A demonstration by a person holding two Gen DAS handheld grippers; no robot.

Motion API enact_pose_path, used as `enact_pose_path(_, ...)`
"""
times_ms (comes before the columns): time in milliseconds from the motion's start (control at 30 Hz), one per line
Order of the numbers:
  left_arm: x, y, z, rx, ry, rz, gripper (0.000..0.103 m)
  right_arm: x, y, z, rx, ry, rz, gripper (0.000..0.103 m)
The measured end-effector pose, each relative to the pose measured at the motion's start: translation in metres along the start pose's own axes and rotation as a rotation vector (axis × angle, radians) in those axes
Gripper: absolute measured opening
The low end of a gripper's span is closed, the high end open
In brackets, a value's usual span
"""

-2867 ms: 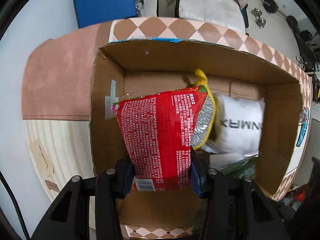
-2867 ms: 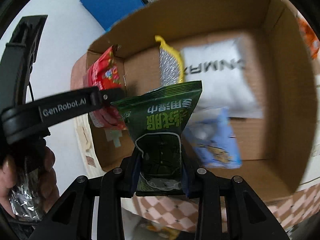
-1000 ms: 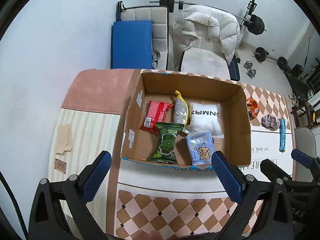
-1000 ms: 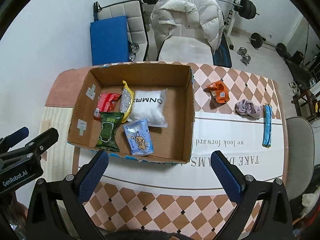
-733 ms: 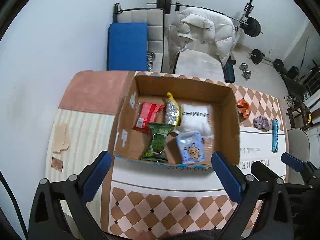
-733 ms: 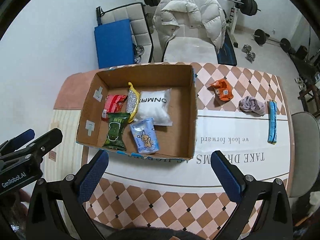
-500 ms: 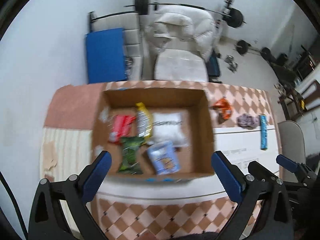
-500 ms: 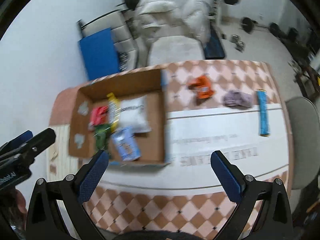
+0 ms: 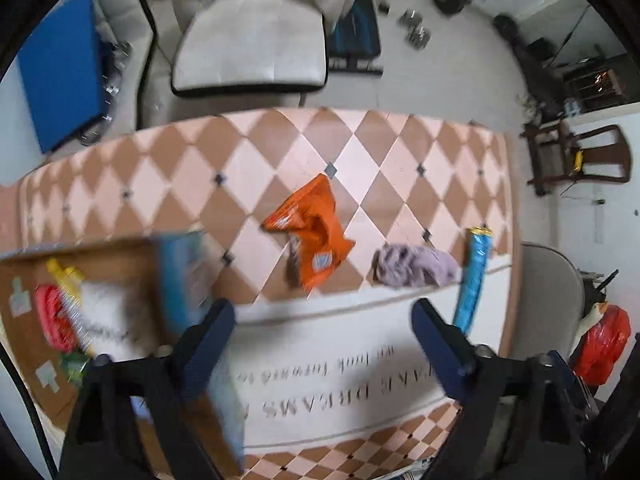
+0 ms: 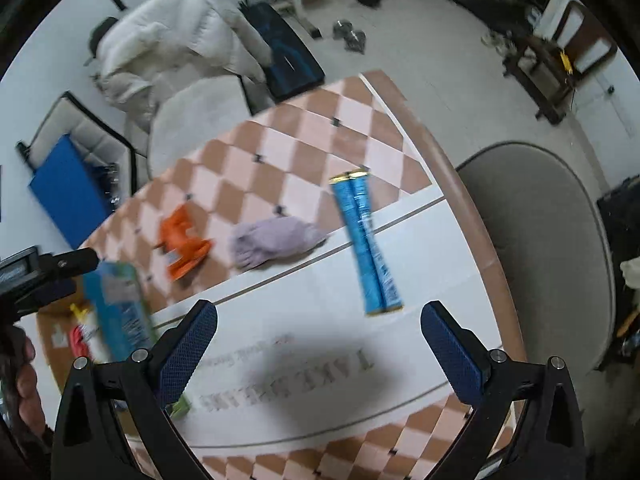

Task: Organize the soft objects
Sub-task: 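Grasp the blue stick packet with the right tool while the left tool grasps the orange bag, then carry the orange bag and blue packet over the box and release them inside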

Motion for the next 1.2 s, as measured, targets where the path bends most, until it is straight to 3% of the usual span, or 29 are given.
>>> enact_pose_path(67, -0.026, -0.001, -0.014, 0.011, 0.054, -0.022, 0.078, -0.027, -0.013, -0.017, -0.016, 0.042, -0.006, 0.101)
enact_pose_path(233, -0.081, 0.001, -0.037, 0.054, 0.159, -0.046, 0.078, -0.094, -0.029, -0.036, -0.005, 0.157, 0.032, 0.089)
enact_pose_path(400, -0.111, 0.0, -0.047, 0.066, 0.214, -0.085, 0.076, -0.135, -0.042, -0.038, -0.029, 0.229, 0.047, 0.089)
enact_pose_path(467, -0.118, -0.001, -0.048, 0.044, 0.22, -0.089, 0.055, -0.144, -0.045, -0.038, -0.04, 0.244, 0.041, 0.089)
enact_pose_path(500, -0.12, 0.0, -0.047, 0.04, 0.221, -0.104, 0.052, -0.15, -0.046, -0.038, -0.045, 0.255, 0.038, 0.088)
enact_pose_path(567, -0.117, -0.002, -0.046, 0.023, 0.198, -0.12, 0.045, -0.162, -0.047, -0.036, -0.049, 0.289, 0.032, 0.07)
enact_pose_path(600, -0.115, -0.003, -0.045, 0.016, 0.185, -0.122, 0.044, -0.166, -0.048, -0.035, -0.05, 0.3, 0.033, 0.063)
enact_pose_path(667, -0.108, -0.002, -0.041, 0.012, 0.157, -0.139, 0.043, -0.173, -0.051, -0.031, -0.046, 0.318, 0.061, 0.031)
enact_pose_path(700, -0.103, -0.002, -0.037, 0.002, 0.14, -0.143, 0.043, -0.173, -0.051, -0.031, -0.045, 0.312, 0.072, 0.03)
enact_pose_path(767, -0.09, -0.003, -0.028, -0.014, 0.108, -0.139, 0.042, -0.167, -0.052, -0.026, -0.045, 0.295, 0.06, 0.018)
enact_pose_path(1033, 0.001, 0.003, 0.047, -0.077, -0.059, -0.025, 0.042, -0.105, -0.018, 0.016, -0.006, 0.227, -0.081, 0.015)
enact_pose_path(1200, 0.051, 0.045, 0.099, -0.071, -0.127, 0.011, 0.042, -0.052, 0.048, 0.054, 0.068, 0.19, -0.195, 0.015)
Point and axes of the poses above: each gripper's, at about its wrist camera, not at the fingertips, and x roughly against the way its jaws point, y to its left, z to its underside, the point moved 5 cm from there along -x, roughly the way its jaws point, and after that the axes turned 1 degree about -z, right-handed, at the moved point
